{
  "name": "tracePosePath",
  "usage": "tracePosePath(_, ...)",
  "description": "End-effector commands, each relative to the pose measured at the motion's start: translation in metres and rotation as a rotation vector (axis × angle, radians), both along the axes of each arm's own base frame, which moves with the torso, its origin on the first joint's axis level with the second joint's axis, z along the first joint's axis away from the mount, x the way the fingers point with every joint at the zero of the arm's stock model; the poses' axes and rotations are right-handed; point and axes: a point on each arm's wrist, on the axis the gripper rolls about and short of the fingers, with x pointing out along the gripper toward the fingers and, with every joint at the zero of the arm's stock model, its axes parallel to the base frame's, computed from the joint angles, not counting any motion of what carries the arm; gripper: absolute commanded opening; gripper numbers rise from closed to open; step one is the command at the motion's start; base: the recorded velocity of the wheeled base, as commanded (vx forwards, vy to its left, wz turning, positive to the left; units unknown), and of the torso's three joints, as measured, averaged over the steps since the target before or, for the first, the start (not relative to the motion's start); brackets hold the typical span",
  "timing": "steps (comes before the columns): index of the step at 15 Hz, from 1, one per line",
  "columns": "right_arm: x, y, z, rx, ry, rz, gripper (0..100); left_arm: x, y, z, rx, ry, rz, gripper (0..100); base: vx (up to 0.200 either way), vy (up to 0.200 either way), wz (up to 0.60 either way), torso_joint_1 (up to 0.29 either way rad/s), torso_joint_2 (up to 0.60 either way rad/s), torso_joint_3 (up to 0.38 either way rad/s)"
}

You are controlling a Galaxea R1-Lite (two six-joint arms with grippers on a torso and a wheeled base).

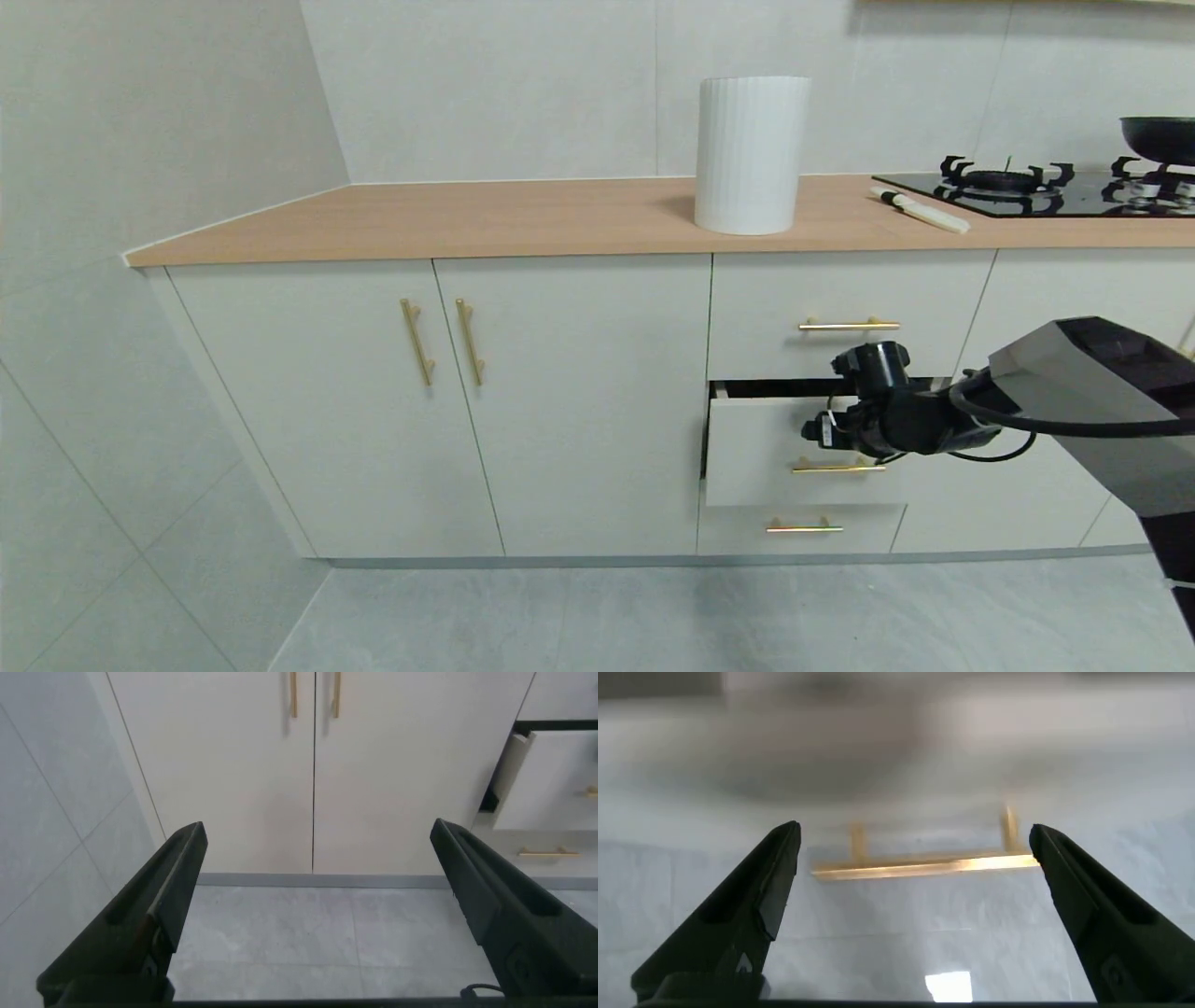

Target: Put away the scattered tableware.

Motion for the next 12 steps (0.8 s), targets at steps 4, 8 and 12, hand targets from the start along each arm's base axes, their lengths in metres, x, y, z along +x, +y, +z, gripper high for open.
tracePosePath(4, 0.014, -0.009, -0.017, 0.018, -0.084, -0.027, 100, 0.000, 0.000, 0.000, 0.000, 0.000, 0.001, 100, 0.000, 0.000, 0.00, 0.000, 0.00, 0.000)
tracePosePath(8, 0.023, -0.017, -0.024, 0.033, -0.118, -0.060, 100, 0.000, 0.000, 0.000, 0.000, 0.000, 0.001, 100, 0.000, 0.000, 0.00, 0.000, 0.00, 0.000)
tracePosePath(12, 0.031, -0.020, -0.021, 0.062, -0.151, -0.093, 100, 0.000, 0.000, 0.000, 0.000, 0.000, 0.001, 100, 0.000, 0.000, 0.00, 0.000, 0.00, 0.000)
